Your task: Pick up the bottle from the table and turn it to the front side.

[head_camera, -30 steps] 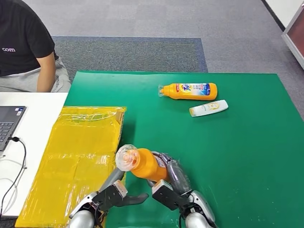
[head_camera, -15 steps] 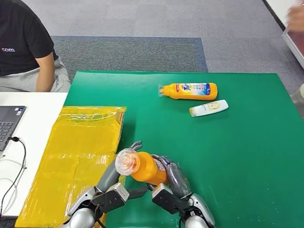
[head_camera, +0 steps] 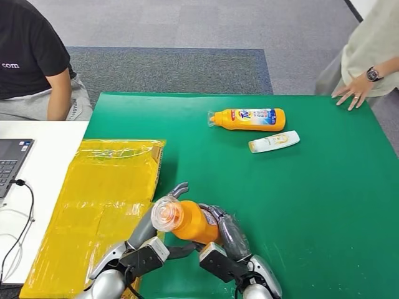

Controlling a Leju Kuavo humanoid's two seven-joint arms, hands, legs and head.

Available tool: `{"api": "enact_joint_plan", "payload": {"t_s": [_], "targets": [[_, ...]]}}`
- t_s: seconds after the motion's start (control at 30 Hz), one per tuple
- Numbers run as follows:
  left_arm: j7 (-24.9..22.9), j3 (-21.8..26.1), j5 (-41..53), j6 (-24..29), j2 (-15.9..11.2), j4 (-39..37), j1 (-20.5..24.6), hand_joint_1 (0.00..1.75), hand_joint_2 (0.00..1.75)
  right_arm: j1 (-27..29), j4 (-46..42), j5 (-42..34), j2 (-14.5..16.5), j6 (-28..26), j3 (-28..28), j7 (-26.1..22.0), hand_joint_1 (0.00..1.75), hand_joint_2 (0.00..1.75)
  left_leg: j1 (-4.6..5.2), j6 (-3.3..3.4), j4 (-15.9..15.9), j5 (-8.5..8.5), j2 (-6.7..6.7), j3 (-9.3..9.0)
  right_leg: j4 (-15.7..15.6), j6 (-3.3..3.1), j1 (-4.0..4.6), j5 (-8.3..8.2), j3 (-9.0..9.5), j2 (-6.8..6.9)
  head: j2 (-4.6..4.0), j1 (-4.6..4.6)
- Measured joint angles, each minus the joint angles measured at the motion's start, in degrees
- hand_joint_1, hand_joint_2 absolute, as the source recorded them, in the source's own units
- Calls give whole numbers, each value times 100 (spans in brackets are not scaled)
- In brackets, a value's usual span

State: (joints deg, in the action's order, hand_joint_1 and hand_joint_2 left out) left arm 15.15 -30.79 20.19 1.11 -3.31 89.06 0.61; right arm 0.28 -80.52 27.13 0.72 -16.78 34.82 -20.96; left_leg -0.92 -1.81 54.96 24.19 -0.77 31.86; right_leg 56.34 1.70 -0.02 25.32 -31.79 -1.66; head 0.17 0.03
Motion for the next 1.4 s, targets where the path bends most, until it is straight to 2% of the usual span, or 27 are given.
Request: {"api": "enact_joint_plan", "payload": {"t_s": [0.9, 0.97, 1.03, 1.1, 1.3, 1.4], "targets": [[187, -34, -371, -437, 11, -73, 359, 0, 175, -89, -27, 85, 0, -17, 0, -135, 175, 175, 0, -1, 1, -2, 0, 4, 1, 0, 0, -1, -4, 0, 0, 1], [186, -42, -393, -445, 14, -87, 373, 22, 175, -87, -27, 85, 0, -32, 0, -154, 175, 175, 0, -1, 1, -2, 0, 4, 1, 0, 0, -1, -4, 0, 0, 1], [185, -52, -394, -446, 24, -93, 374, 108, 175, -69, -33, 86, 0, -60, -2, -175, 175, 175, 0, -1, 1, -2, 0, 4, 1, 0, 0, -1, -5, 0, 0, 1], [185, -77, -393, -453, 40, -95, 370, 174, 175, -41, -51, 87, -2, -99, -7, -187, 175, 175, 0, -2, 1, -2, 0, 4, 1, 0, 0, -1, -6, 0, 0, 1], [185, -129, -607, -548, 75, -120, 414, 175, 175, -22, -115, 85, -15, -116, -11, -231, 175, 175, 0, -2, 2, -2, 0, 6, 0, 1, -1, -2, -8, 0, 0, 1], [245, -111, -732, -562, 80, -167, 478, 175, 175, -63, -121, 59, -13, -46, -10, -247, 159, 175, 0, -2, 2, -3, 0, 5, 1, 0, -1, -4, -8, 0, 0, 0]]}}
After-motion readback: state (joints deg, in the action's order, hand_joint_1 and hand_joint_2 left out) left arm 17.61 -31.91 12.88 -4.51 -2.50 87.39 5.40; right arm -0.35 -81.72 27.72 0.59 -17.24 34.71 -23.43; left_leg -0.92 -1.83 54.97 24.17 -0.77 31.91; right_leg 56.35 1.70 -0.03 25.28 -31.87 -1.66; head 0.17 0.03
